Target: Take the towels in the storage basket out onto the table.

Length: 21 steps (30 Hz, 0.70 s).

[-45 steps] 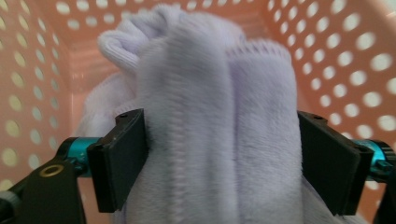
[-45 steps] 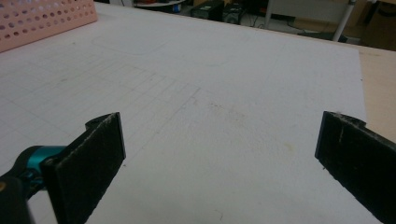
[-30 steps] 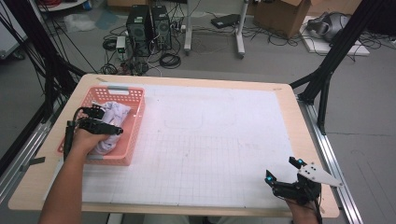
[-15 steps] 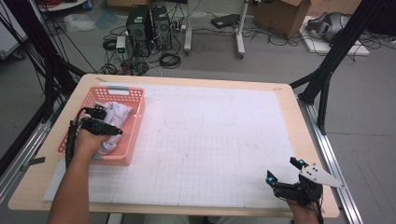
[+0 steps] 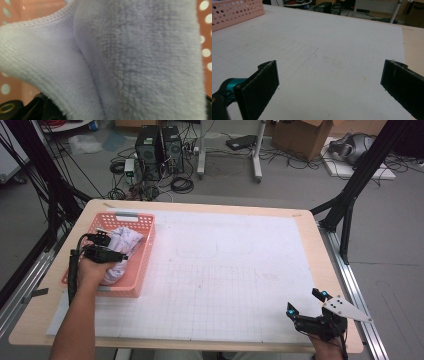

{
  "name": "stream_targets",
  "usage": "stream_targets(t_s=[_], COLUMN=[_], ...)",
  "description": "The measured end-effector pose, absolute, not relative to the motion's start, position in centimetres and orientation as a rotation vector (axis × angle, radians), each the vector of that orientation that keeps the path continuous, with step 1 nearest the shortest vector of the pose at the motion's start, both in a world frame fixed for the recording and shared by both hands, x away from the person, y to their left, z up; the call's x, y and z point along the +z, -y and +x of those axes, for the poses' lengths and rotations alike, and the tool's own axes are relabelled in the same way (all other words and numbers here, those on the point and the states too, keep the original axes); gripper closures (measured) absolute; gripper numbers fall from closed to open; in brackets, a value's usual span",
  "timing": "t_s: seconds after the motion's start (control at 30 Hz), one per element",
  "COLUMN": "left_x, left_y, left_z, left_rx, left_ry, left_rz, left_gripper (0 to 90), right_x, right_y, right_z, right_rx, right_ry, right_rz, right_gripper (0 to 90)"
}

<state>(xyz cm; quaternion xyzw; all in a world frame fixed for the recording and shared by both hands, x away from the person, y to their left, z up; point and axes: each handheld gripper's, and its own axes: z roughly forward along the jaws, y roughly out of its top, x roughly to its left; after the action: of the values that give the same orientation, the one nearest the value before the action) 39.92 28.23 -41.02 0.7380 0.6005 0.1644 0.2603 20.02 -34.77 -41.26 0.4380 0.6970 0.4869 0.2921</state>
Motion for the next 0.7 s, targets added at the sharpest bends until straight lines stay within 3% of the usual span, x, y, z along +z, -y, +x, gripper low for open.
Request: stream_targets(t_s=[0.37,0.7], left_x=[-39.5,-37.3], left_y=[-29.2,-29.6], left_z=[39.1,37.3], left_rx=[0.513,0.629], left_ry=[-1.558,-1.345], left_rz=[1.805,1.613], left_gripper=[50.2,49.8], right_x=[-41.3,-41.2], right_y=[34.7,34.7], right_z=[20.0,19.9], right_rx=[1.304,1.307], right_ry=[-1.844,-1.840], right_rz=[1.183,1.187], right_gripper=[0.2,0.2])
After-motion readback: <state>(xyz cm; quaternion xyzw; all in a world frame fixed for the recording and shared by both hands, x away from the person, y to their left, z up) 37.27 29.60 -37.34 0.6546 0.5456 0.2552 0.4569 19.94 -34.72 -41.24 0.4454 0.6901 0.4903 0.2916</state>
